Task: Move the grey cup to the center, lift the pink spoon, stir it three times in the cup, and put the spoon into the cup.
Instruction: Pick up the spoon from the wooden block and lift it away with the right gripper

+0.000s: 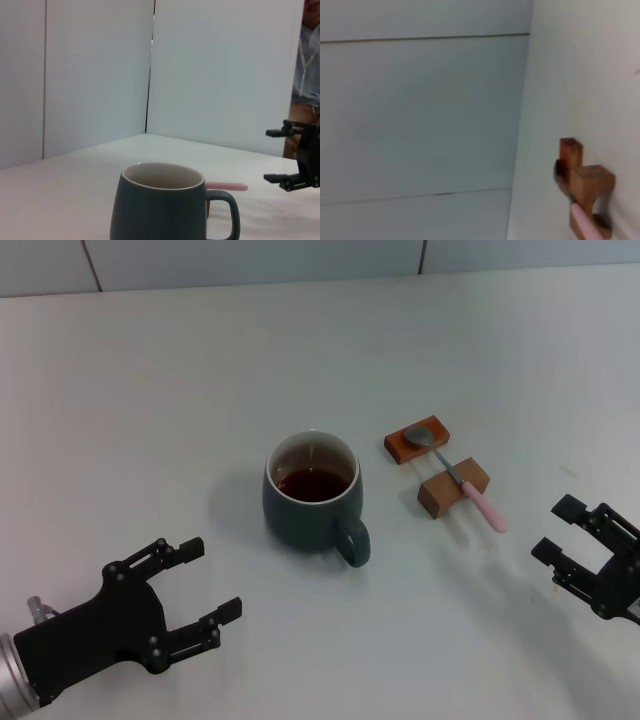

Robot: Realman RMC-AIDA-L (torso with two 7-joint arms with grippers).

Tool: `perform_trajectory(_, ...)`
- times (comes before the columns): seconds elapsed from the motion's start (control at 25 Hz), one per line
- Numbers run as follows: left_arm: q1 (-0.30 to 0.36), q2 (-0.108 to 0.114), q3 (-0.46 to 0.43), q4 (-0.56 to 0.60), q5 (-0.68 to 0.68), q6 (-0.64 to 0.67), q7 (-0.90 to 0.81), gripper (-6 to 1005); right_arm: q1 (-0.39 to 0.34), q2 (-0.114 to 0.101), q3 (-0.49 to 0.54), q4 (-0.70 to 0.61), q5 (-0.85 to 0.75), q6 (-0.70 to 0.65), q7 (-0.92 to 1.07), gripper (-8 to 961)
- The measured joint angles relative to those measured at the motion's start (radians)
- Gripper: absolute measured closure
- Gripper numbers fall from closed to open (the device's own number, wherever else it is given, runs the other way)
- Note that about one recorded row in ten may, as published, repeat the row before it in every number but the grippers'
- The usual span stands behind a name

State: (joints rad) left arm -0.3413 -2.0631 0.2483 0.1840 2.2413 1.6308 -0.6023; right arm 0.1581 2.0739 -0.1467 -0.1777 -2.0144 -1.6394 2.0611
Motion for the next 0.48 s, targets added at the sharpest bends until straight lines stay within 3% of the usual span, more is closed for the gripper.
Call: perform_trajectory(0.48,0.004,0.000,-0.005,0.000,-0.001,0.007,-0.001,191,0.062,0.000,-0.022,0.017,-0.022,0.088,0.005,177)
